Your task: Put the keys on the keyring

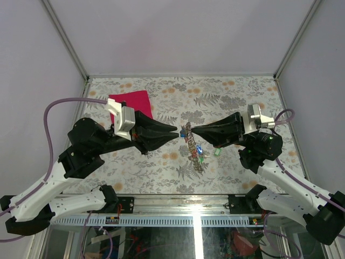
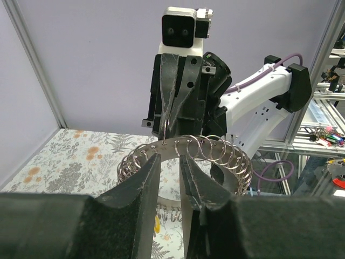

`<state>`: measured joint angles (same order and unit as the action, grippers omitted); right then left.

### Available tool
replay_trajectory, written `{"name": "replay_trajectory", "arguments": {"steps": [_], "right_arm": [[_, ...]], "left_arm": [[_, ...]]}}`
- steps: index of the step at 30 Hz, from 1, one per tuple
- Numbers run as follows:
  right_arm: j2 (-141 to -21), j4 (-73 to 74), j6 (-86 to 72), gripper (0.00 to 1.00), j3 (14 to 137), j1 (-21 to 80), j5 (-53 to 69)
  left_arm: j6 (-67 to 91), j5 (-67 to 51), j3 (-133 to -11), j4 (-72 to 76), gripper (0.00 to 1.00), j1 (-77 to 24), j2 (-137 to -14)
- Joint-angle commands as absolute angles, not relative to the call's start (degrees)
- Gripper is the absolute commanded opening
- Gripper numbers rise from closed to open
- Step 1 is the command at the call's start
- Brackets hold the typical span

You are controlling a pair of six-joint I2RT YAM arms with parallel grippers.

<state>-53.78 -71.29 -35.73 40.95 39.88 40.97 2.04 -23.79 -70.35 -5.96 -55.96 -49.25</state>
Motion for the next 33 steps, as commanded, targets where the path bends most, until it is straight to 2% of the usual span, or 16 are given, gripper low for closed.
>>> {"name": "replay_trajectory", "arguments": {"steps": [1, 26, 30, 33], "right_arm": [[-53.3, -76.6, -37.2, 0.00, 41.6, 40.2, 38.2], [-53.5, -77.4, -38.8, 0.00, 41.7, 40.1, 39.8], [-53.7, -77.4, -39.0, 0.00, 41.8, 40.2, 40.4], [-53.6, -77.2, -39.0, 0.00, 41.6, 40.2, 40.8]], "left_arm": [[3.3, -24.2, -70.6, -0.1, 0.21, -56.3, -50.5], [4.6, -27.9, -71.7, 4.3, 0.20, -56.4, -56.0], [4.8, -28.2, -71.9, 4.5, 0.16, -56.4, -56.6], [4.7, -28.6, -72.1, 4.4, 0.06, -56.4, -56.7]]}}
